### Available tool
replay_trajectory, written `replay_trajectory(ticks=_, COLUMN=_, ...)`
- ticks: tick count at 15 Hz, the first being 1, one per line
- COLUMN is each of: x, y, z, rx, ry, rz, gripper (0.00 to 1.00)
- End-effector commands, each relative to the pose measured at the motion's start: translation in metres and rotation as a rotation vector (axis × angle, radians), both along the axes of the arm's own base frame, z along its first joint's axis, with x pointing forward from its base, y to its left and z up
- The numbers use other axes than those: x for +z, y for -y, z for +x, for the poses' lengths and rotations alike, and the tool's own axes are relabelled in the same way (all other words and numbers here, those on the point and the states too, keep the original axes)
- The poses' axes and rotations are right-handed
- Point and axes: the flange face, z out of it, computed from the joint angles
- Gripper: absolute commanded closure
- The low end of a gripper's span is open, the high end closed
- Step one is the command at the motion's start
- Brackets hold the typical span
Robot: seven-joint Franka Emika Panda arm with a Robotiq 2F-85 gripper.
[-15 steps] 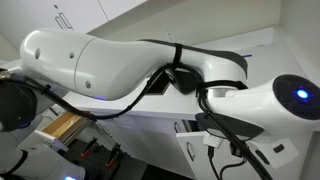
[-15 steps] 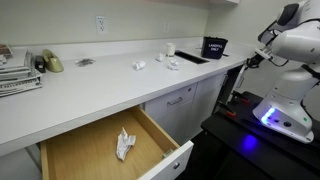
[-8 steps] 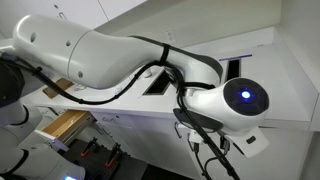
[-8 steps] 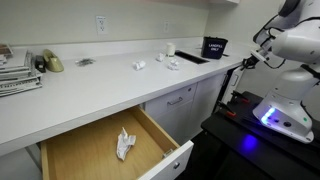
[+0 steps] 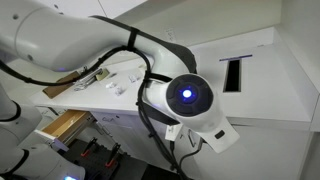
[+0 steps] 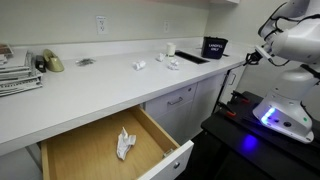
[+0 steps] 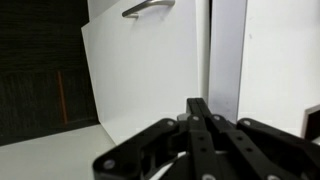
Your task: Close the cabinet door on the far right
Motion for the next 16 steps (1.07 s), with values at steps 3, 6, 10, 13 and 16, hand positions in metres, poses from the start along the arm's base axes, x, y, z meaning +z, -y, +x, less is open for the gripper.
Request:
replay_trajectory(ticks=3, x=0.081, y=-0.05, z=-0.065, rx=-0.051, ry=0.06, rz=-0.1, gripper=1.0)
replay_trajectory(ticks=6, x=0.12, y=-0.065, z=-0.09, rx=-0.022, ry=0.021, rz=-0.173, gripper=1.0)
replay_trajectory(ticks=10, x=0.159, y=-0.08, z=-0.106, rx=0.067, ry=-0.057, rz=-0.285, gripper=1.0)
replay_trajectory(ticks=13, x=0.176, y=-0.09, z=-0.11, rx=0.116, ry=-0.095, rz=-0.34, gripper=1.0)
replay_trajectory(ticks=16, x=0.184, y=-0.097, z=-0.113, rx=0.155, ry=-0.12, rz=-0.382, gripper=1.0)
